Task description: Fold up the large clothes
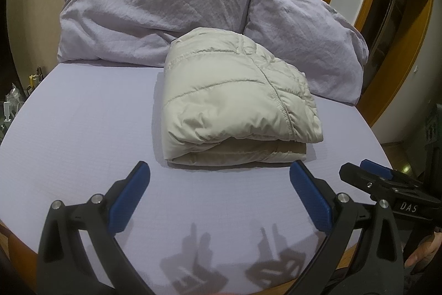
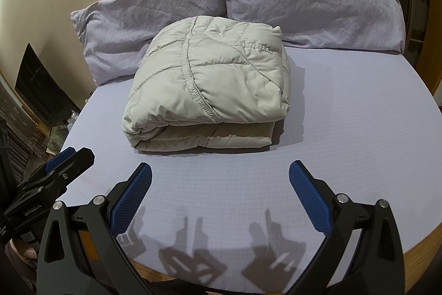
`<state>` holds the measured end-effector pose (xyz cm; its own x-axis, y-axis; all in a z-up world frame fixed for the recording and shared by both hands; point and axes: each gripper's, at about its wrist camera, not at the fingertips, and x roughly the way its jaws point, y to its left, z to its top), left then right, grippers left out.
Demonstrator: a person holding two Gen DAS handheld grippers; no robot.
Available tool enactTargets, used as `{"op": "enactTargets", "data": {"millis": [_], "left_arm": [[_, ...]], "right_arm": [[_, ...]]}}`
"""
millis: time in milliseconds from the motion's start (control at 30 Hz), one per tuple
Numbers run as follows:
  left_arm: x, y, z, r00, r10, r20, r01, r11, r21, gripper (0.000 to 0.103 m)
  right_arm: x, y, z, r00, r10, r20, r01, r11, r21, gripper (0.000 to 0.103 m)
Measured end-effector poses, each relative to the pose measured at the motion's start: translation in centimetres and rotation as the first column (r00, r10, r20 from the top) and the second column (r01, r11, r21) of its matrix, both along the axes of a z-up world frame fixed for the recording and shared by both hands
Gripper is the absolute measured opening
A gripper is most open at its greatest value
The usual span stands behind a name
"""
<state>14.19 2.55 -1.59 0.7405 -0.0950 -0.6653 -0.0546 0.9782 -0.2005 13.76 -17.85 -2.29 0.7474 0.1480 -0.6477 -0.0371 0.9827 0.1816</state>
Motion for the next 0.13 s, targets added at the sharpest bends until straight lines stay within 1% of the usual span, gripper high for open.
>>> {"op": "enactTargets", "data": {"millis": [133], "left_arm": [[0.19, 0.09, -0.06, 1.0, 0.0, -0.002, 0.0, 1.0, 0.0, 0.101]], "right_arm": [[0.0, 0.01, 0.0, 1.0, 0.0, 0.0, 0.0, 1.0, 0.0, 0.101]]}}
